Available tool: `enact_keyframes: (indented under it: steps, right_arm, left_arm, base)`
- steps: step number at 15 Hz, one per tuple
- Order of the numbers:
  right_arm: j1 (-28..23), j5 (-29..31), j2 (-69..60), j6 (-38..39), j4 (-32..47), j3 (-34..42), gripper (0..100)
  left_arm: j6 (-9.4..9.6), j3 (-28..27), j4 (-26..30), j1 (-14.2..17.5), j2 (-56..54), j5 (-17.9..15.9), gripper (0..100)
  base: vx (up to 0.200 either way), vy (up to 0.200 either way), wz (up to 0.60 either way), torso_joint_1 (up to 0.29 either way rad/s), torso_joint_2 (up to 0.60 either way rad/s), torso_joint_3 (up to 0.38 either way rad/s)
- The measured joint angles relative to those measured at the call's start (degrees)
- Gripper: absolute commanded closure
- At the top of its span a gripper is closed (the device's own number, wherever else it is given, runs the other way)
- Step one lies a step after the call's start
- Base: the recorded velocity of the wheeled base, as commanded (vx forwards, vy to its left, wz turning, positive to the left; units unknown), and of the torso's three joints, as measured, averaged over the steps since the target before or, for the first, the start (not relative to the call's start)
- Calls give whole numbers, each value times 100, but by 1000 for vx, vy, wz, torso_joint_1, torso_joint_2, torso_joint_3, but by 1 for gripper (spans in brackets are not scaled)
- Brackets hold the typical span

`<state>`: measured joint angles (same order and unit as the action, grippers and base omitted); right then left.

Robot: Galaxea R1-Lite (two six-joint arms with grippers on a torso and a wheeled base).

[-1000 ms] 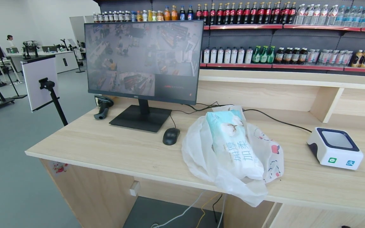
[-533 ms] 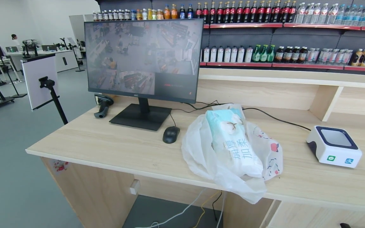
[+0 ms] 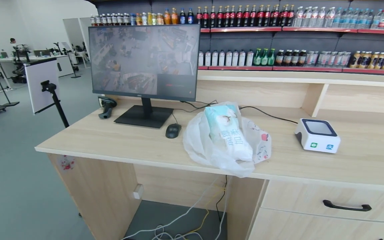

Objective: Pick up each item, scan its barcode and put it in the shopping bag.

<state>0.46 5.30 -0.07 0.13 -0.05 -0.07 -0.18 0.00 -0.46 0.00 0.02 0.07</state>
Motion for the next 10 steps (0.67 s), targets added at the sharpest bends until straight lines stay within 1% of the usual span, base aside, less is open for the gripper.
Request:
enact_keyframes:
  steps: [1, 10]
  right_arm:
    - [-6, -2, 0, 16, -5, -2, 0]
    - [-2, -2, 0, 24, 0, -2, 0]
  left_arm:
    - [7, 0, 4, 0, 0, 0, 0]
    - [28, 0, 4, -2, 0, -2, 0]
  base:
    - [0, 0, -600, -2, 2, 2]
    - [0, -200, 0, 8, 3, 0]
